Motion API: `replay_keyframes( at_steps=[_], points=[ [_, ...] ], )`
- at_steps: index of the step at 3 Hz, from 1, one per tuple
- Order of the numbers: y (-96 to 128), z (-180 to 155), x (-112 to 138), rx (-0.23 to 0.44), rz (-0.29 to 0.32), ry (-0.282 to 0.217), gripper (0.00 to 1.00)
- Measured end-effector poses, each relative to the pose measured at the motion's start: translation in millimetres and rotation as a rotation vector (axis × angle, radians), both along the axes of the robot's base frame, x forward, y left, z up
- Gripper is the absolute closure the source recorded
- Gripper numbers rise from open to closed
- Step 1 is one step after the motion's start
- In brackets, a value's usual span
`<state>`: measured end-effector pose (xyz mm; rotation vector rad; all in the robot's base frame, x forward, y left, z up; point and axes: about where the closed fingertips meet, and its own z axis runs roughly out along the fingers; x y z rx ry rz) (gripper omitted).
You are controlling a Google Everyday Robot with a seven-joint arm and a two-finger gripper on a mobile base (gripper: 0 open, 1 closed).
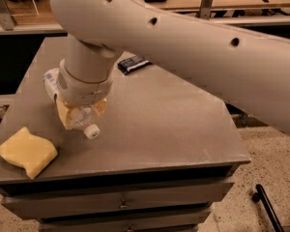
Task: Move blue plastic bottle near sponge
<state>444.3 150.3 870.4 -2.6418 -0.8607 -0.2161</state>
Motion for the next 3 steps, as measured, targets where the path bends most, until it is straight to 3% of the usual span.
replay_keyframes(
  at_steps=[1, 2, 3],
  points=[
    [7, -6, -31, -0.078, 0.212, -0.012, 1.0],
    [14, -9, -55, -0.129, 0.383, -0.016, 0.98],
    [15, -9, -54, -0.125, 0.372, -0.018, 0.75]
  ],
)
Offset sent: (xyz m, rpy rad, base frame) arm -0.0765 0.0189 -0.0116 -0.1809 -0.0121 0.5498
